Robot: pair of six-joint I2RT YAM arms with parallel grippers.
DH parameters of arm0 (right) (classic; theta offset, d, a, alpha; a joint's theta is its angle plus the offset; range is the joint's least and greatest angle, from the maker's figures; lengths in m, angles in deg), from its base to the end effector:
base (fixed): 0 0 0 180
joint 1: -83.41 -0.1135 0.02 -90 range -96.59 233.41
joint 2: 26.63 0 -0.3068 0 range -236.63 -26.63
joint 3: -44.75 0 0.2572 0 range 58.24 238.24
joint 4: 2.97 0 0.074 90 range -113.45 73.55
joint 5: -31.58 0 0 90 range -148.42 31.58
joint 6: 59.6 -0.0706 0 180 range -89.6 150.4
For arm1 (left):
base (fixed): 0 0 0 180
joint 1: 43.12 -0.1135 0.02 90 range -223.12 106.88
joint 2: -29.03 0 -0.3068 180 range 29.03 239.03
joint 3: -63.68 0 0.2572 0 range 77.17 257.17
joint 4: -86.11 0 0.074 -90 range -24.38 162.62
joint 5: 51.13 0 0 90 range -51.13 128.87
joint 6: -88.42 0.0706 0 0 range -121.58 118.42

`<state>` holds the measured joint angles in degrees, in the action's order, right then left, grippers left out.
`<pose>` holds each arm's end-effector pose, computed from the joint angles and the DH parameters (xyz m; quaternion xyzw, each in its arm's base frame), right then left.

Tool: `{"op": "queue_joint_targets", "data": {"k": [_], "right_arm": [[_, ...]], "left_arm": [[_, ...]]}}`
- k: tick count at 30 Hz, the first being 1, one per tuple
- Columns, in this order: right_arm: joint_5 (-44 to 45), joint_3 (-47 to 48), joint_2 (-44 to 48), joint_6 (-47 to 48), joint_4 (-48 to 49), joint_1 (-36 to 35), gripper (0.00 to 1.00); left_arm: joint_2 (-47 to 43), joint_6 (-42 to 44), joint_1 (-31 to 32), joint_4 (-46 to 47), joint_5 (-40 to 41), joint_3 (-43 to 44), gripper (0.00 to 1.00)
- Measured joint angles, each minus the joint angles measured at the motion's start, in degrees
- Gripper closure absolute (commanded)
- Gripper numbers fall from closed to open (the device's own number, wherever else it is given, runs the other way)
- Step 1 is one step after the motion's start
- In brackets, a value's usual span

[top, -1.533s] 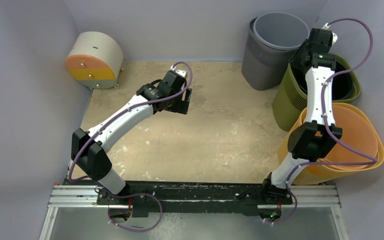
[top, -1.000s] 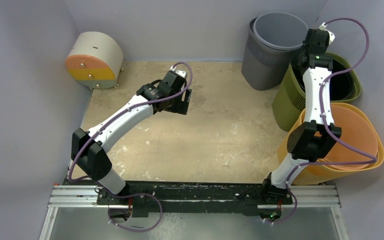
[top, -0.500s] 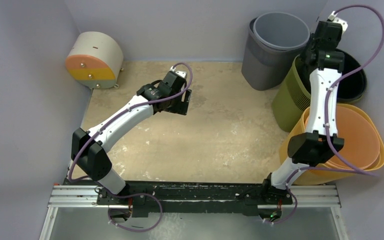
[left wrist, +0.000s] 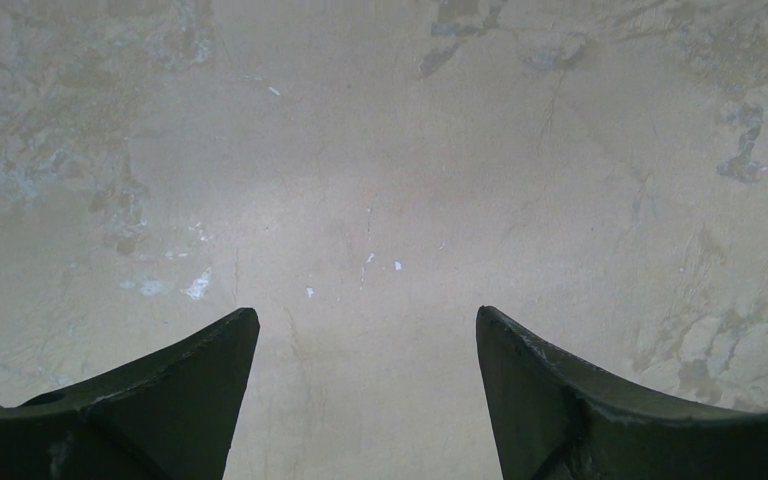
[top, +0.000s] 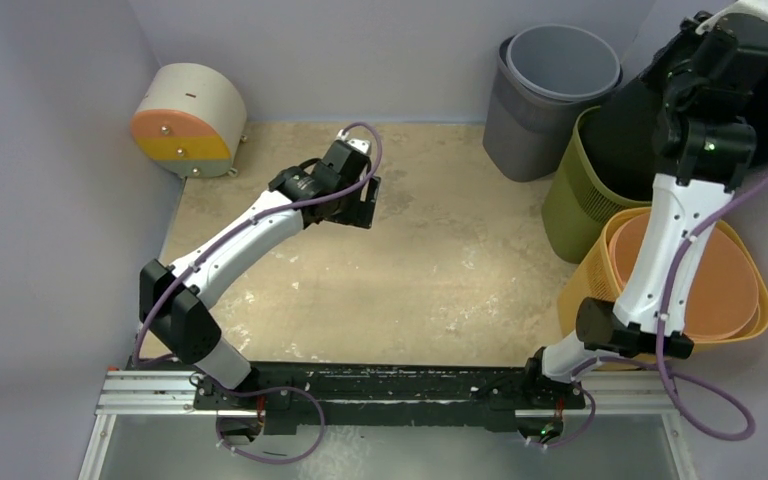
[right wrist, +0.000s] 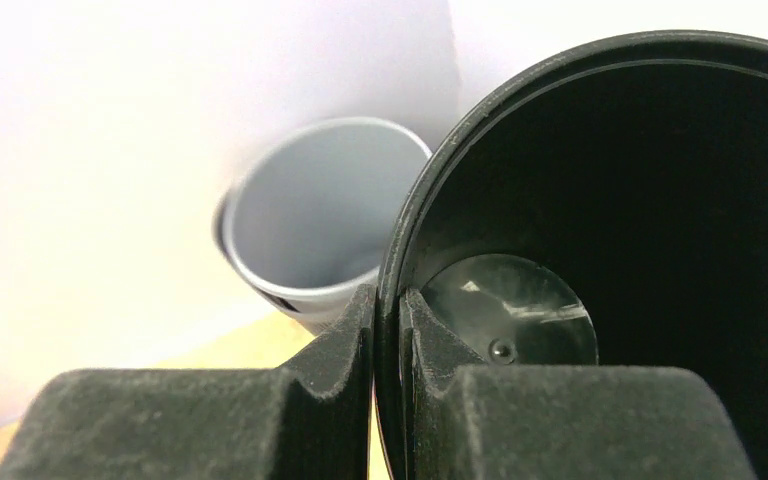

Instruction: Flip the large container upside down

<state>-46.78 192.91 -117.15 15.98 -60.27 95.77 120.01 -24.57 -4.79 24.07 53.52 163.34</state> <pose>0.2935 -0.0789 0.6384 0.2324 0.6657 -0.0588 0.7067 0.2969 -0.2120 0.3449 0.0860 0.9385 -0.0549 0.3299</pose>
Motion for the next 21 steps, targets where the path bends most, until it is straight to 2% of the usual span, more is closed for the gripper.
{"op": "queue_joint_targets", "data": {"k": [10,17,19,21], "right_arm": [[-16.5,0.7,10.0,-1.7,14.2,0.1,1.00],[-34.2,-0.1,9.8,-9.0,27.2,-0.4,1.00],[-38.0,-2.5,9.1,-12.3,32.0,-3.1,1.00],[-38.5,-5.3,8.3,-13.7,35.3,-9.1,1.00]], "left_arm": [[-7.8,-0.6,0.0,0.7,7.1,9.4,0.23],[-17.9,-2.1,0.0,6.1,16.0,10.3,0.24],[-20.6,-2.1,0.0,7.9,19.8,10.5,0.25],[-22.7,-2.1,0.0,9.4,23.4,11.7,0.25]]}}
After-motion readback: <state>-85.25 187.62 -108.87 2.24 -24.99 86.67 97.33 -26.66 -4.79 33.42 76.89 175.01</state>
